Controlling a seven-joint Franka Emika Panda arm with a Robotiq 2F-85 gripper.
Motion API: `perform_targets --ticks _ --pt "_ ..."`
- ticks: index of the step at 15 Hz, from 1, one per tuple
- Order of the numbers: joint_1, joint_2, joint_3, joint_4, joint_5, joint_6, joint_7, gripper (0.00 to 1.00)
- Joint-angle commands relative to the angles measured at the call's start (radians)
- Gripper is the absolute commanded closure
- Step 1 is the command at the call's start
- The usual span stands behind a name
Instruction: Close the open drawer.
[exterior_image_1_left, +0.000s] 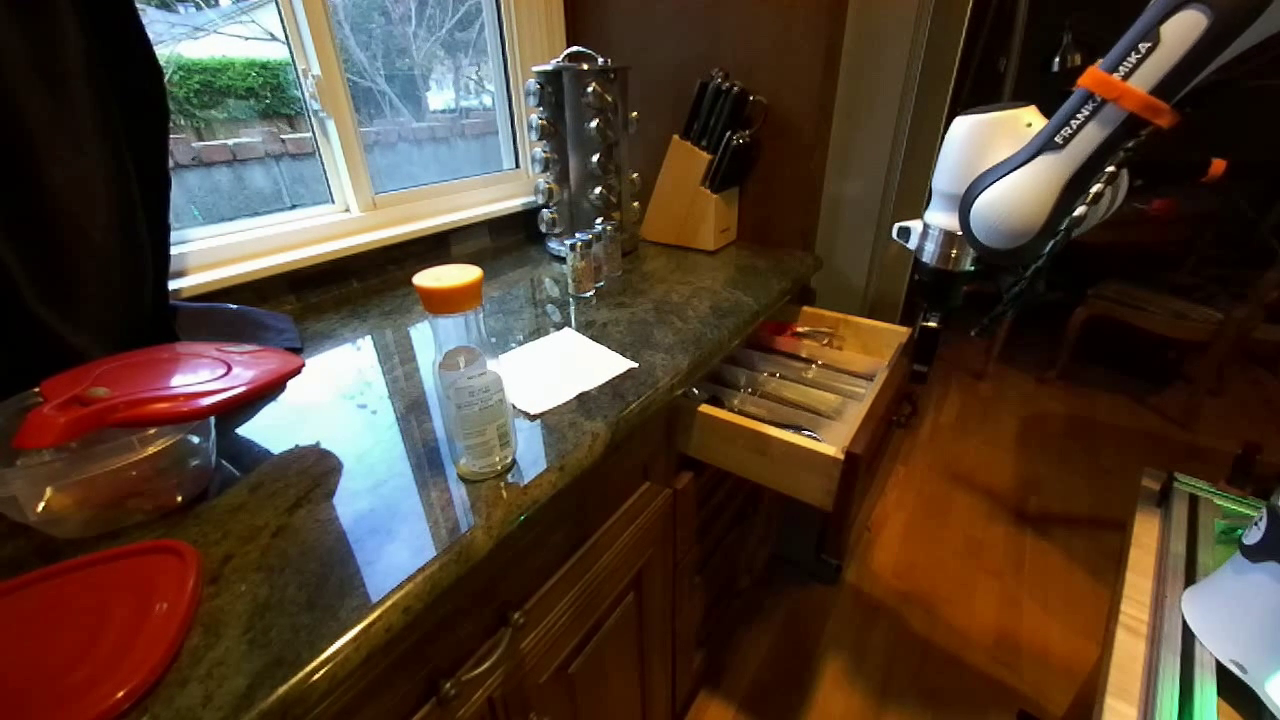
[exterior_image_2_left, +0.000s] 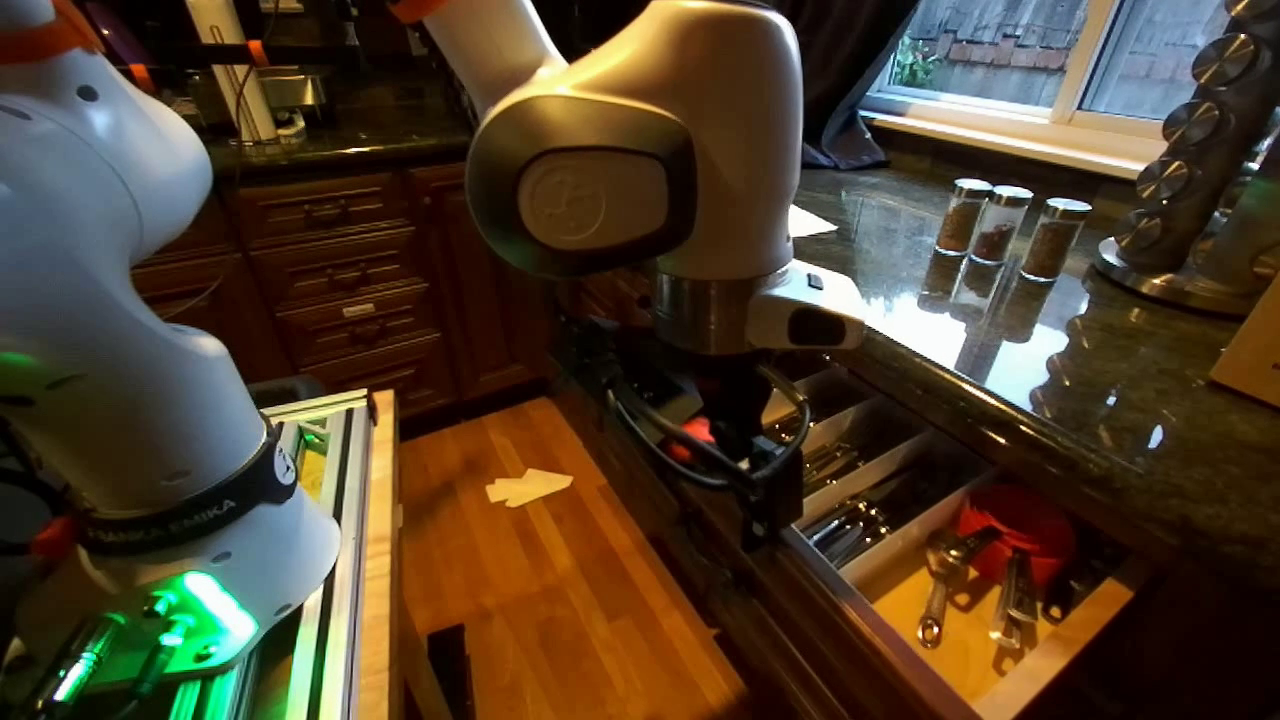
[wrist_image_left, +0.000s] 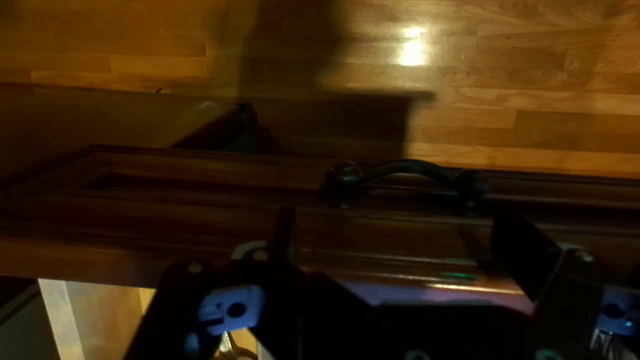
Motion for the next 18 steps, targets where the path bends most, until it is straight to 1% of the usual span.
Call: perform_targets --ticks 1,2,3,5,7,8,9,11,15,16,18 --pt "0.038 0.020 -0.015 0.000 0.143 0.077 -0.136 0.00" --pt "0.055 0.018 -0.018 0.000 0.213 0.087 -0.194 0.00" --pt "0.082 0.009 -0.023 0.001 0.317 0.080 -0.276 0.00" --pt "0.104 0.003 -0.021 0.003 0.424 0.079 -0.366 0.00" --pt "0.113 -0.003 -0.017 -0.003 0.498 0.066 -0.430 0.00" --pt "0.111 -0.003 -0.016 -0.005 0.509 0.049 -0.436 0.00" --pt "0.096 0.008 -0.002 0.007 0.456 0.068 -0.383 0.00" --pt "0.098 0.008 -0.002 0.003 0.477 0.068 -0.401 0.00" --pt "0.098 0.008 -0.002 0.002 0.481 0.068 -0.404 0.00" --pt "0.101 0.039 0.002 0.026 0.484 0.098 -0.388 0.00" --pt "0.109 0.071 0.009 0.066 0.501 0.124 -0.372 0.00"
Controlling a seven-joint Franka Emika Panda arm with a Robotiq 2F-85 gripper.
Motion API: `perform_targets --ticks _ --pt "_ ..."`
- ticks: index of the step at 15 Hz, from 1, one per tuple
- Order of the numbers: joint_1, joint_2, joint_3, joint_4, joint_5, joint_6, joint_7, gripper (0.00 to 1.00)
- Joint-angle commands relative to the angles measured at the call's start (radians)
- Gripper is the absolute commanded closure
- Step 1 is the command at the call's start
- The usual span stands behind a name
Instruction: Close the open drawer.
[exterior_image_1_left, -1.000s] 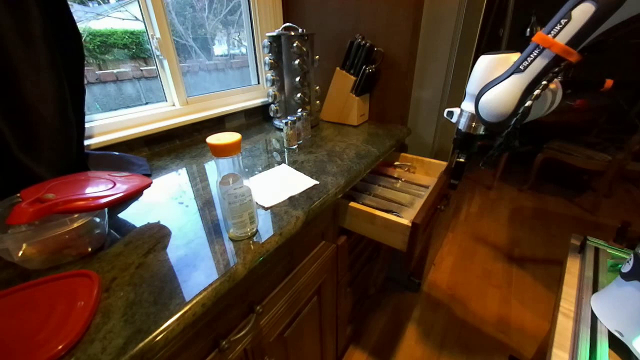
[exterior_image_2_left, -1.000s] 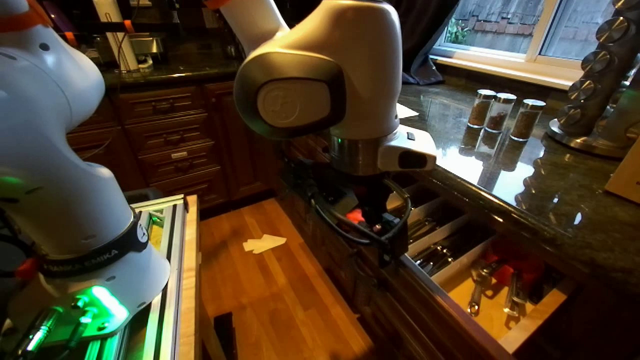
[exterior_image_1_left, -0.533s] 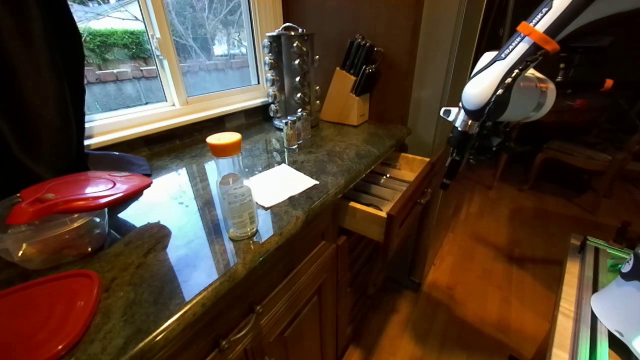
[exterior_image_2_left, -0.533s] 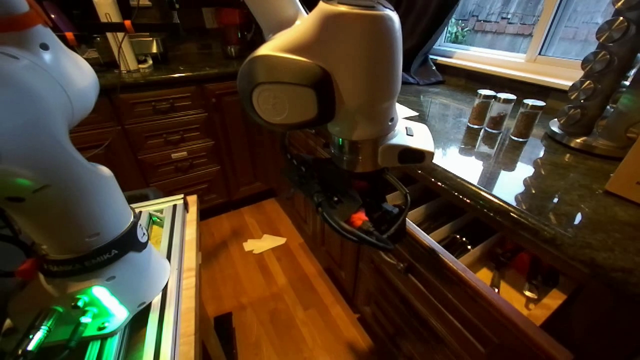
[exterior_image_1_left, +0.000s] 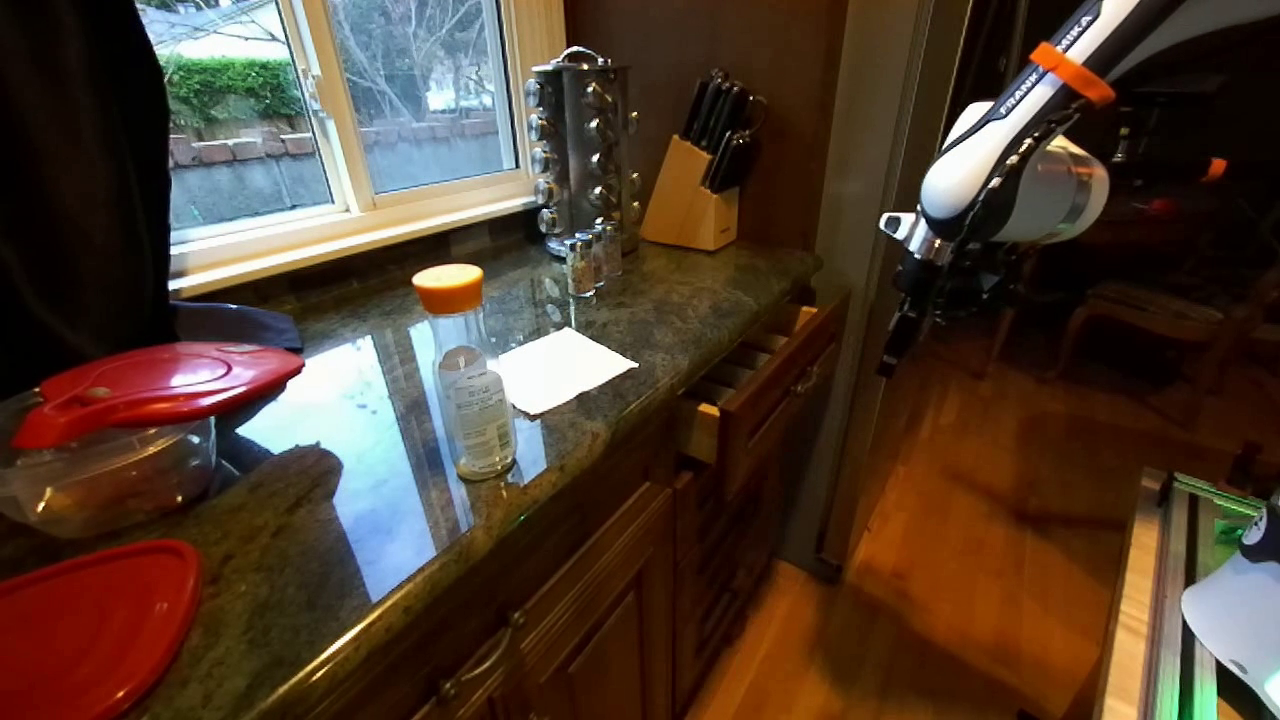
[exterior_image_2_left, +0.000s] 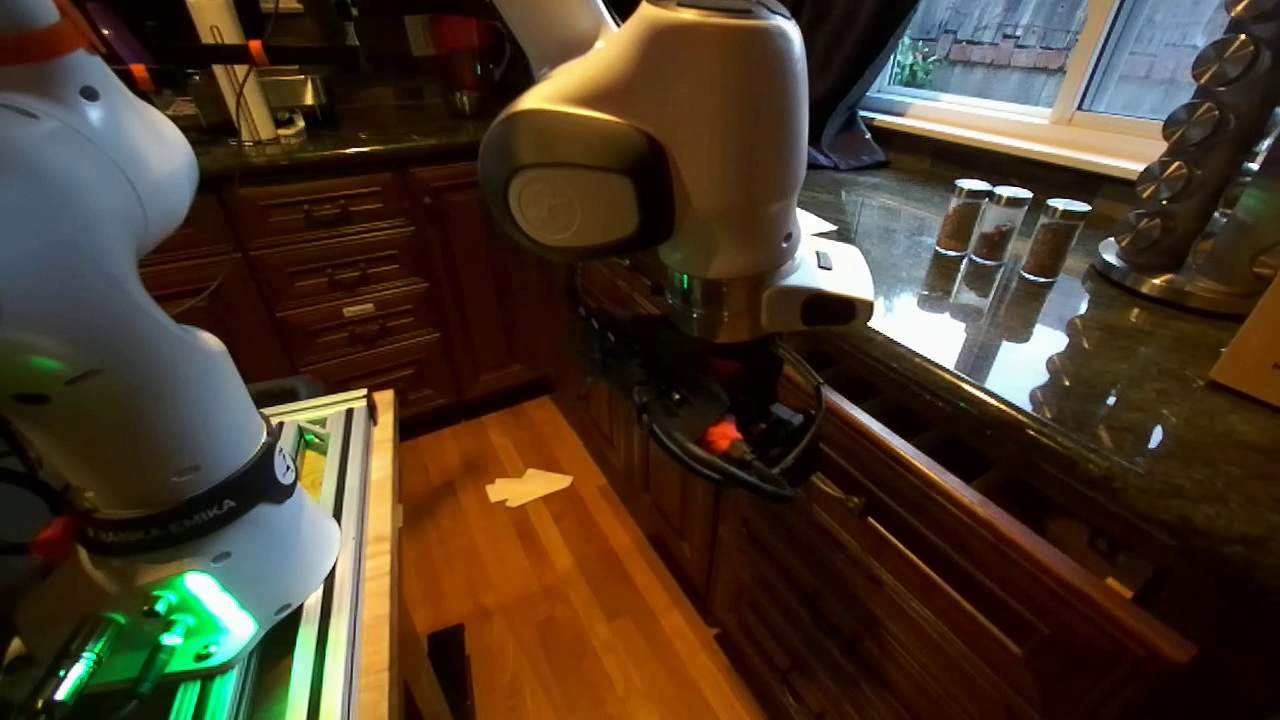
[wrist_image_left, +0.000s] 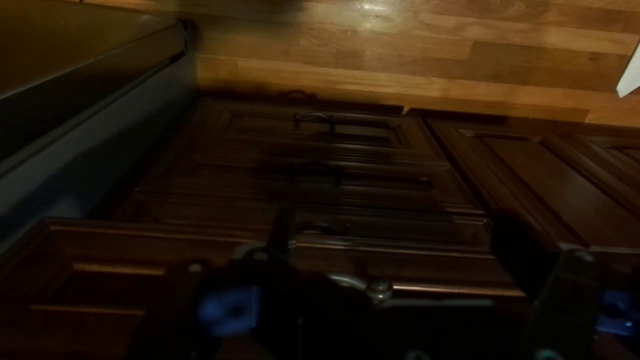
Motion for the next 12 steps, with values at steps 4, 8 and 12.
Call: perform_targets --ticks 4,8,12 --pt "0.014 0.133 0.022 0.128 0.014 0.101 0.060 0.00" --pt "0.019 0.204 0.044 0.203 0.076 0.130 0.053 0.00" --pt "0.030 0.183 0.040 0.201 0.034 0.087 0.126 0.00"
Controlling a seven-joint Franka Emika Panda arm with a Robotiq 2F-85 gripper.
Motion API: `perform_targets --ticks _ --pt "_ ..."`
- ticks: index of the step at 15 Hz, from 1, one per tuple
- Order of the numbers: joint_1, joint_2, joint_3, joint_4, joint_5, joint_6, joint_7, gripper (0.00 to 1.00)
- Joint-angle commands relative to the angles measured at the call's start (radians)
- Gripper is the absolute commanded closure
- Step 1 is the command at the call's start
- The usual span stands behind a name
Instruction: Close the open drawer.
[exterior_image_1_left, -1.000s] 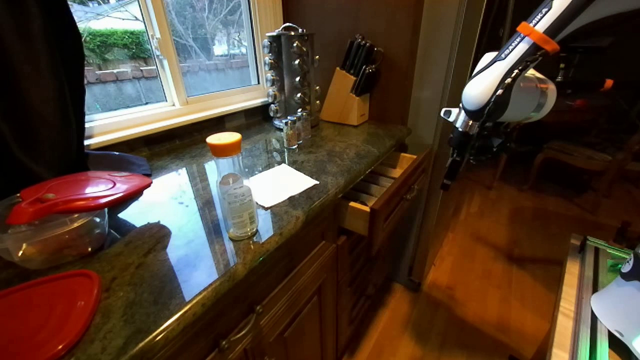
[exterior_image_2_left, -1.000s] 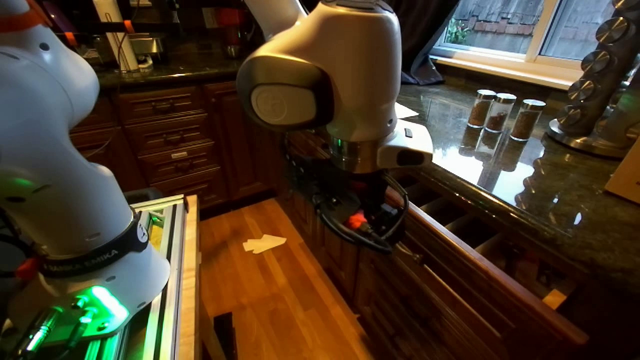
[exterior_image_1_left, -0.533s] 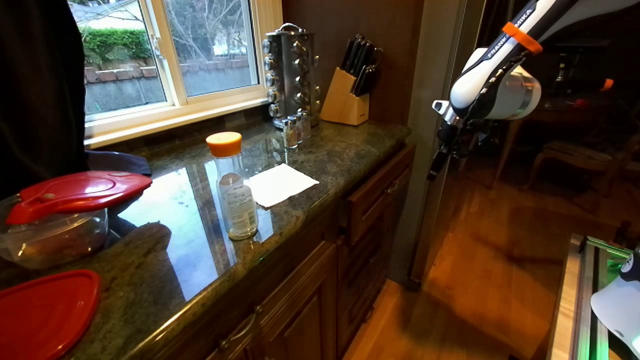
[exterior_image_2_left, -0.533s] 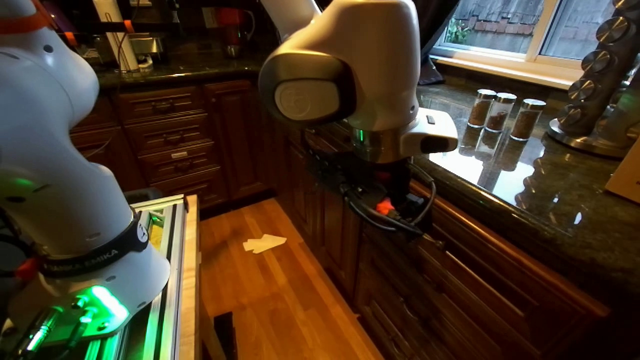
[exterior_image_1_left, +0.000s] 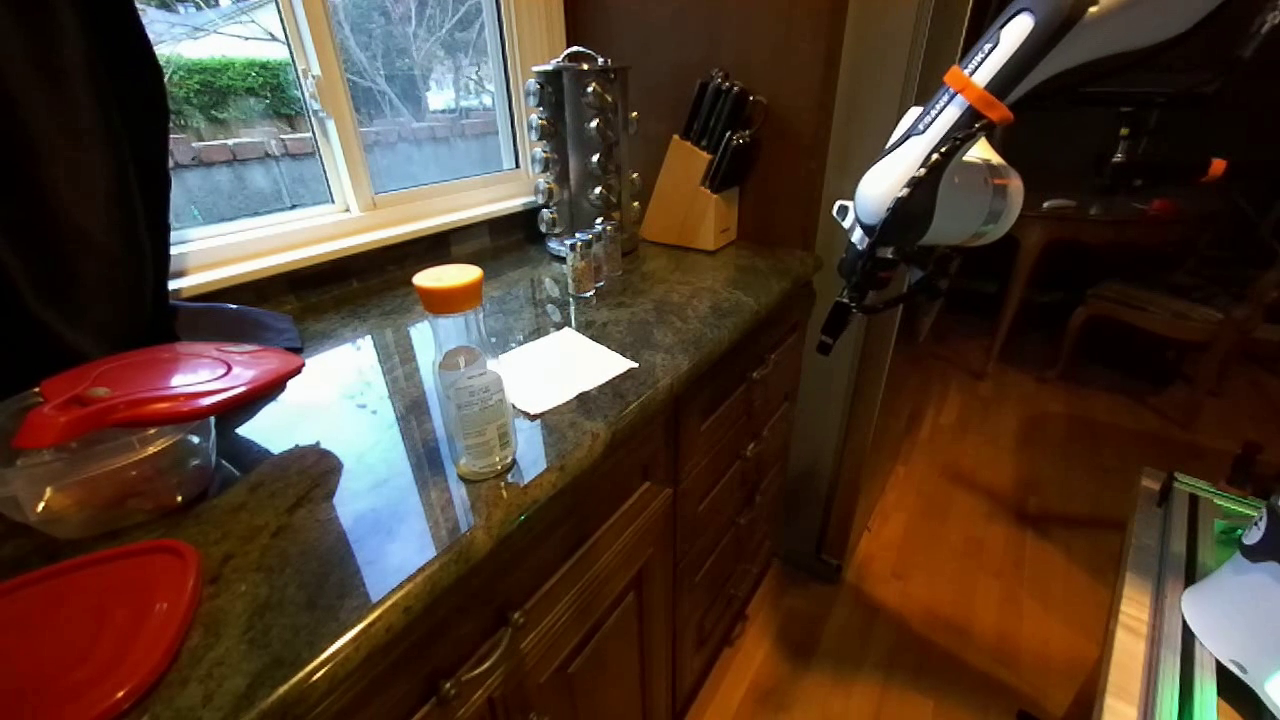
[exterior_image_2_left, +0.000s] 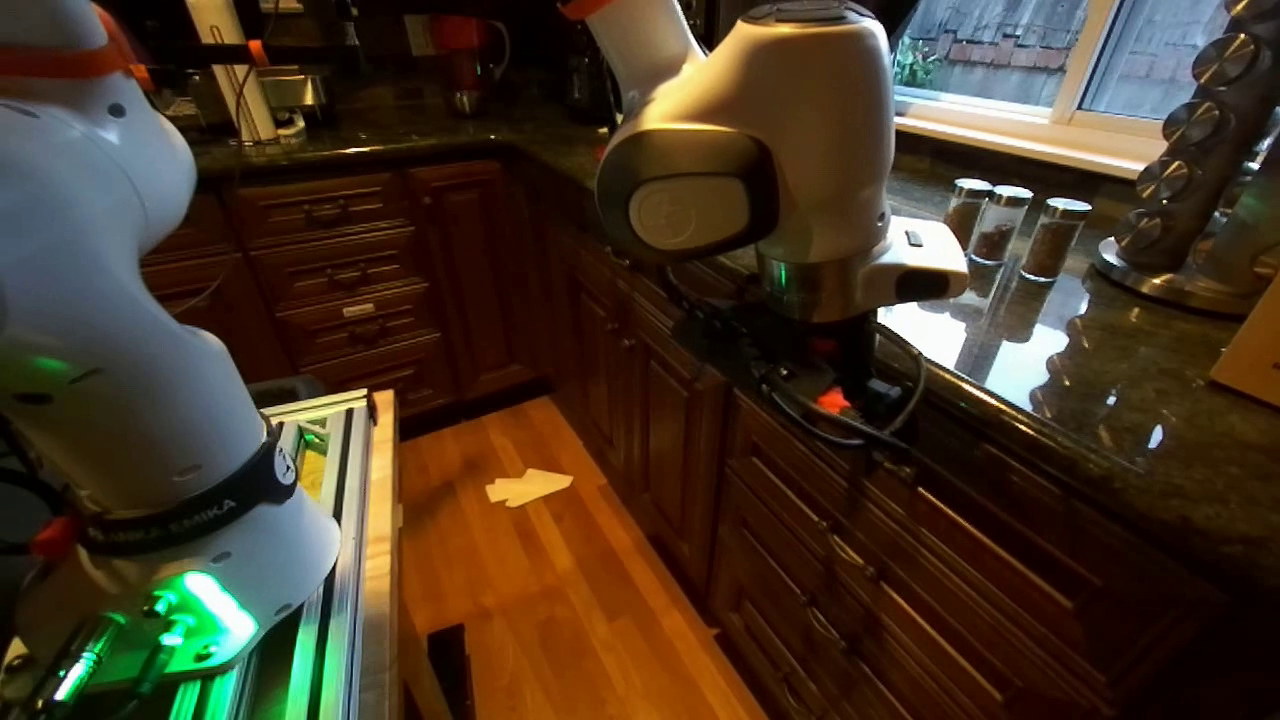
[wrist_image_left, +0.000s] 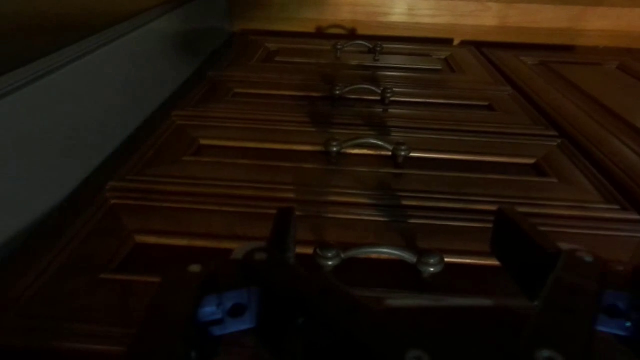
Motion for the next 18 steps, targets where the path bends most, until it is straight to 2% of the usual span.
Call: perform_targets --ticks 1,2,3,6,9,13,15,16,18 --pt "0.023 -0.046 -0.013 -0.029 -0.039 -0.043 0.087 0.00" --pt "0.031 -0.075 -0.021 -0.052 -0.068 -0.057 0.122 0.00" --pt "-0.012 -0.115 0.020 -0.080 -0.129 -0.071 0.179 0.00" --pt "-0.012 -0.220 0.012 -0.138 -0.286 -0.143 0.345 0.00" --pt "-0.017 -0.339 0.036 -0.190 -0.359 -0.200 0.463 0.00" --pt "-0.018 -0.501 0.067 -0.225 -0.380 -0.314 0.549 0.00" --pt "0.018 -0.579 0.048 -0.243 -0.334 -0.351 0.487 0.00" --pt "0.006 -0.471 0.051 -0.187 -0.353 -0.315 0.505 0.00" --pt "0.013 -0.534 0.051 -0.205 -0.353 -0.338 0.504 0.00"
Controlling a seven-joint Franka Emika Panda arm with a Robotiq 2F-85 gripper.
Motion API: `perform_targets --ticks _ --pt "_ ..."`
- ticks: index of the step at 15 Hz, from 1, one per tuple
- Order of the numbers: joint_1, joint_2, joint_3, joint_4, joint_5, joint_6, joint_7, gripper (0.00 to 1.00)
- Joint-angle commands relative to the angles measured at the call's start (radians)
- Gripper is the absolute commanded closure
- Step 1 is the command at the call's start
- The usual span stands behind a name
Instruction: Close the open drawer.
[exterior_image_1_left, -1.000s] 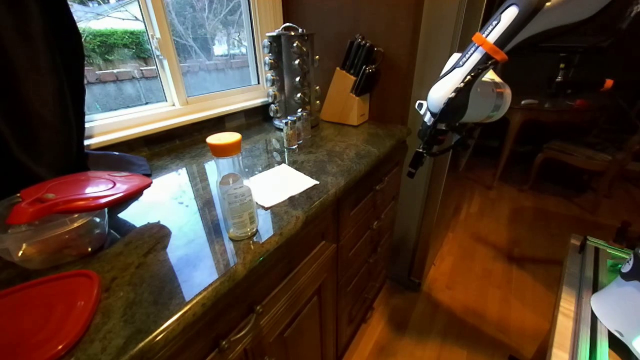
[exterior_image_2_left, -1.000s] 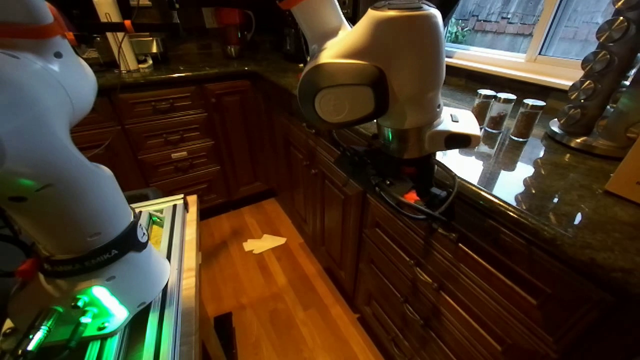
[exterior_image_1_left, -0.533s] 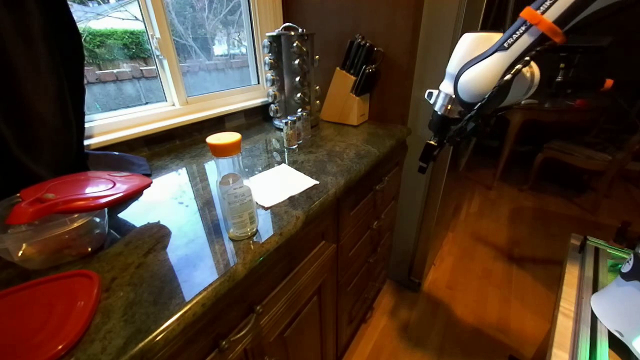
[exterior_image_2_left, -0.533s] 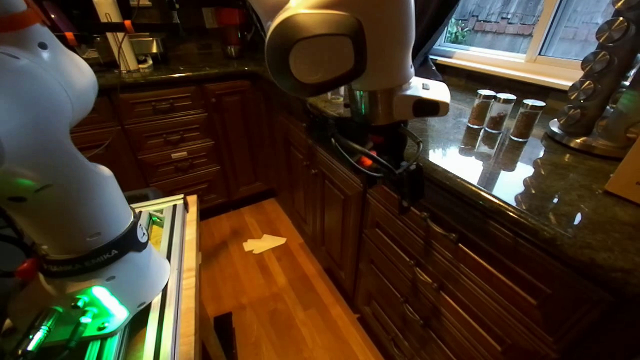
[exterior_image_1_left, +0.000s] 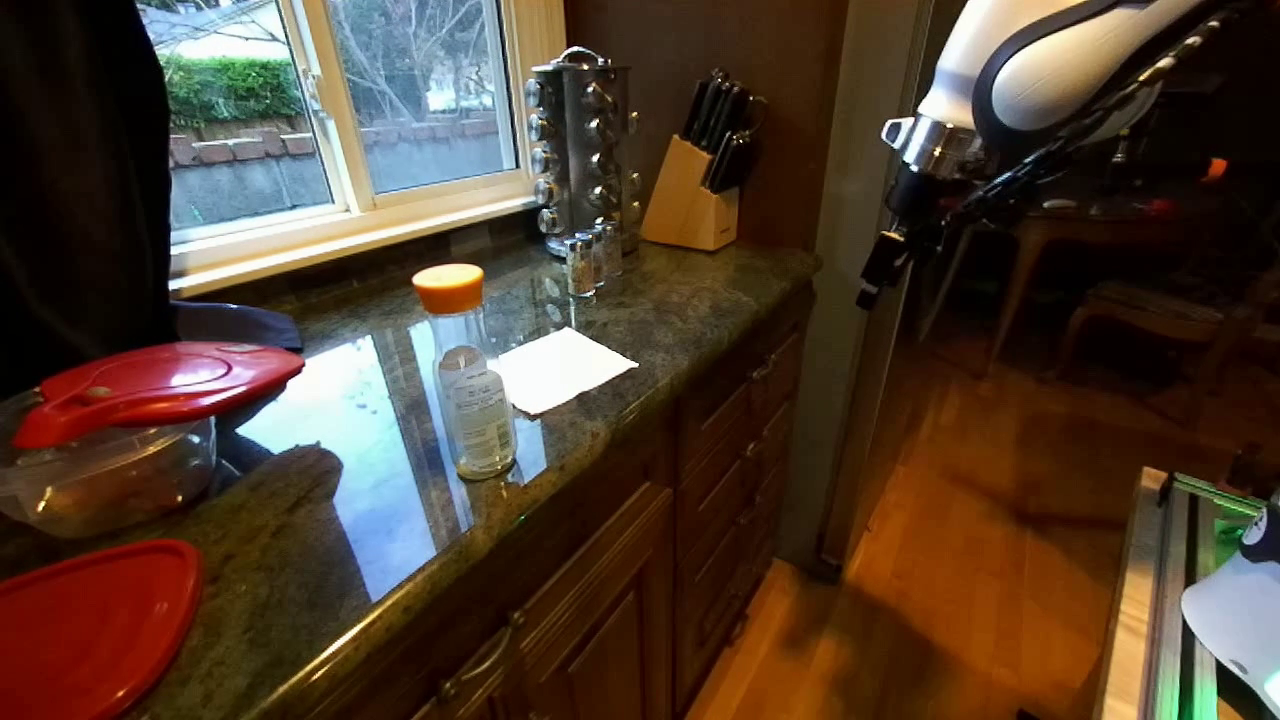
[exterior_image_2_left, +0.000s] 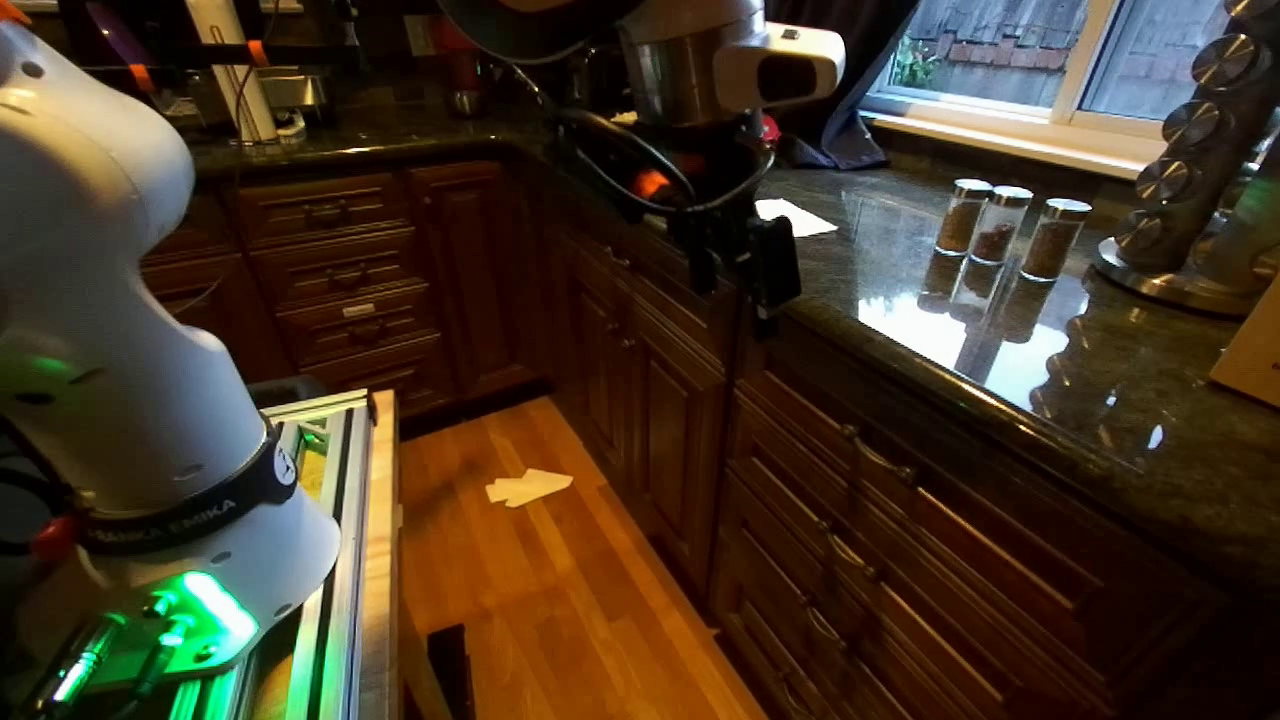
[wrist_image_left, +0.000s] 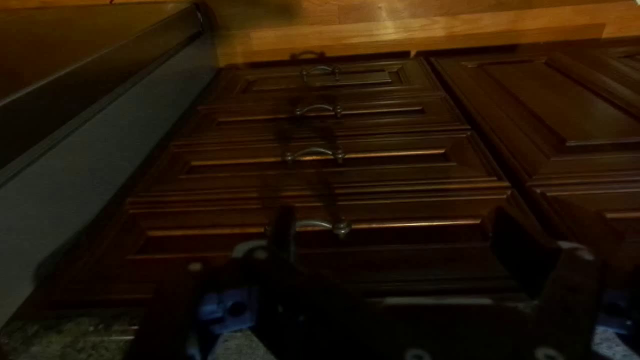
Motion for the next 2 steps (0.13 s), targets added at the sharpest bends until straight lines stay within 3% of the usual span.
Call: perform_targets --ticks 1,2 --pt "0.005 -0.018 -0.004 -0.007 -0.004 -0.004 0.004 0.00" --pt "0.005 -0.026 -0.004 -0.014 -0.004 -0.004 0.003 0.00"
